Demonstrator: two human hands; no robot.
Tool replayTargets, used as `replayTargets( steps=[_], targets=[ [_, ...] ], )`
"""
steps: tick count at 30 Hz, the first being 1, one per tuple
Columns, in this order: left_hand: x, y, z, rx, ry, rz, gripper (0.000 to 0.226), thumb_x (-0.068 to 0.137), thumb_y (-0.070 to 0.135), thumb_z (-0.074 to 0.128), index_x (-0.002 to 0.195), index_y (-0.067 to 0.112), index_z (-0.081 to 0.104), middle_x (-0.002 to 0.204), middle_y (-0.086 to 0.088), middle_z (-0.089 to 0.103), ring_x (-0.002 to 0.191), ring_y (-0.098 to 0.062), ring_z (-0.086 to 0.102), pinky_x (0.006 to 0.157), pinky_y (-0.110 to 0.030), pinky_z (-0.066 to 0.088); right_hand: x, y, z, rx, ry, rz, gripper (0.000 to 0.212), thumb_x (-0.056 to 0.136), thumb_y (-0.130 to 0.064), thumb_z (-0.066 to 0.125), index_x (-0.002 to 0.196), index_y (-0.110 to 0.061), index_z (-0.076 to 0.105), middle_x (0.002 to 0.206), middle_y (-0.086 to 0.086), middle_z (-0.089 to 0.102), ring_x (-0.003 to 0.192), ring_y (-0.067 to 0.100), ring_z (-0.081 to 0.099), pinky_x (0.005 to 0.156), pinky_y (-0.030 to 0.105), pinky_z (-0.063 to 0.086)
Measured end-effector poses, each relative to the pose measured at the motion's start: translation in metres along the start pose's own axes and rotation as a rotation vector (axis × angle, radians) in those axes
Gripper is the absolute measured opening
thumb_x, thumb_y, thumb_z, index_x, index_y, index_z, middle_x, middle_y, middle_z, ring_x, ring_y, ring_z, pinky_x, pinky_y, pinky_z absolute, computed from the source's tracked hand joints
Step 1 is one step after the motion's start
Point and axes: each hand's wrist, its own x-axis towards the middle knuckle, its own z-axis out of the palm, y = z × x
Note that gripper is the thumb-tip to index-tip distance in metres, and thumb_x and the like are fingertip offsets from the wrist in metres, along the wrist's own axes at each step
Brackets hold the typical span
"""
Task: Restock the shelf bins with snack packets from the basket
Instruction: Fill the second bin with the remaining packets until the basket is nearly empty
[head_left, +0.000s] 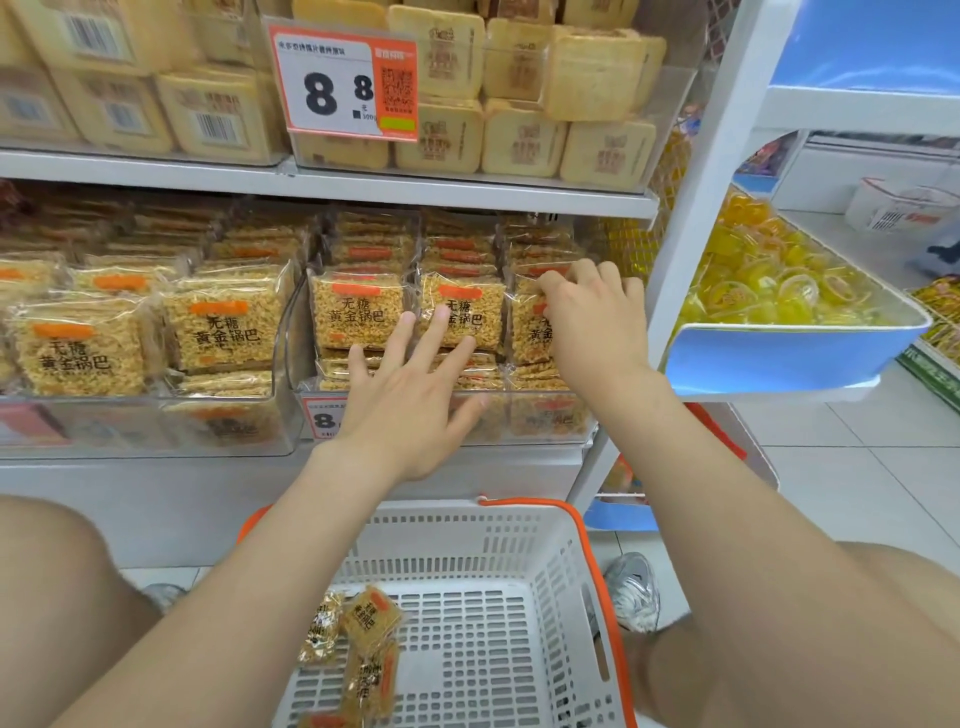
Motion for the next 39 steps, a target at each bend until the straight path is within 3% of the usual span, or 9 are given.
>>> replayTargets(
  steps=[7, 12, 15, 19, 24, 28, 31, 35, 39],
  targets=[
    [-0.007, -0.006, 0.004, -0.158, 0.170, 0.101, 0.068, 0.099, 0.064, 0.044, 0.160, 0.041, 0.028, 0.175, 0.007, 0.003, 0.161, -0.026, -0.003, 0.122, -0.073, 0.004, -0.006, -0.004, 0.014, 0.089, 0.110, 0.069, 0.027, 0.092, 0.003, 0.060, 0.113, -0.012, 0.067, 0.110, 0.010, 0.050, 0.094, 0.033, 0.052, 0.078, 0.041, 0.036],
    [-0.016, -0.014, 0.005, -0.358, 0.332, 0.176, 0.057, 0.095, 0.038, 0.062, 0.149, 0.027, 0.051, 0.165, 0.001, 0.030, 0.154, -0.025, 0.019, 0.122, -0.061, 0.025, -0.016, -0.015, 0.011, 0.083, 0.217, 0.115, 0.040, 0.083, 0.006, 0.057, 0.116, -0.013, 0.067, 0.115, 0.012, 0.057, 0.108, 0.037, 0.051, 0.089, 0.045, 0.039],
    [-0.024, -0.015, 0.008, -0.301, 0.562, 0.179, 0.037, 0.091, 0.018, 0.066, 0.128, 0.012, 0.066, 0.140, -0.008, 0.053, 0.133, -0.030, 0.043, 0.108, -0.049, 0.041, -0.030, -0.036, 0.000, 0.162, 0.290, 0.014, 0.040, 0.076, 0.006, 0.057, 0.110, -0.014, 0.065, 0.111, 0.011, 0.058, 0.102, 0.035, 0.052, 0.079, 0.042, 0.039],
    [-0.040, -0.021, 0.025, -0.193, 0.764, 0.177, 0.004, 0.089, 0.004, 0.064, 0.092, 0.007, 0.065, 0.092, -0.007, 0.055, 0.086, -0.030, 0.048, 0.074, -0.042, 0.042, -0.059, -0.072, -0.011, 0.407, 0.179, -0.210, 0.020, 0.068, 0.003, 0.063, 0.082, -0.012, 0.063, 0.069, 0.004, 0.062, 0.062, 0.029, 0.059, 0.058, 0.032, 0.032],
    [-0.071, -0.053, 0.091, -0.224, 0.356, 0.031, 0.003, 0.087, 0.023, 0.057, 0.086, 0.020, 0.057, 0.068, 0.007, 0.054, 0.064, -0.024, 0.054, 0.048, -0.031, 0.027, -0.092, -0.099, -0.013, 0.274, -0.487, -0.468, 0.011, 0.092, -0.016, 0.058, 0.102, -0.016, 0.063, 0.087, 0.008, 0.056, 0.075, 0.029, 0.047, 0.068, 0.036, 0.039],
    [-0.093, -0.068, 0.136, -0.168, -0.085, -0.098, 0.013, 0.093, 0.035, 0.049, 0.089, 0.028, 0.059, 0.066, 0.009, 0.058, 0.061, -0.018, 0.058, 0.050, -0.031, 0.042, -0.117, -0.109, 0.024, 0.200, -0.845, -0.534, 0.020, 0.095, -0.008, 0.055, 0.078, -0.014, 0.047, 0.078, 0.004, 0.044, 0.072, 0.031, 0.050, 0.067, 0.038, 0.043],
    [-0.104, -0.076, 0.157, -0.110, -0.308, -0.169, 0.016, 0.098, 0.038, 0.051, 0.093, 0.029, 0.062, 0.075, 0.009, 0.064, 0.072, -0.015, 0.062, 0.062, -0.032, 0.052, -0.137, -0.116, 0.053, 0.139, -0.977, -0.562, 0.026, 0.093, -0.002, 0.053, 0.074, -0.016, 0.041, 0.080, 0.004, 0.047, 0.075, 0.031, 0.052, 0.063, 0.035, 0.045],
    [-0.123, -0.090, 0.198, -0.111, -0.592, -0.243, 0.015, 0.095, 0.033, 0.052, 0.090, 0.027, 0.065, 0.089, 0.006, 0.065, 0.082, -0.018, 0.064, 0.074, -0.036, 0.057, -0.160, -0.135, 0.084, 0.081, -1.088, -0.633, 0.010, 0.096, -0.002, 0.054, 0.099, -0.012, 0.054, 0.096, 0.006, 0.056, 0.072, 0.023, 0.055, 0.061, 0.034, 0.046],
    [-0.148, -0.090, 0.239, -0.176, -0.889, -0.246, 0.007, 0.095, 0.023, 0.061, 0.095, 0.018, 0.066, 0.097, 0.000, 0.068, 0.089, -0.021, 0.068, 0.074, -0.033, 0.057, -0.178, -0.156, 0.107, 0.040, -1.141, -0.648, 0.022, 0.095, 0.001, 0.053, 0.080, -0.015, 0.049, 0.088, 0.003, 0.057, 0.068, 0.019, 0.055, 0.058, 0.033, 0.045]
  ],
)
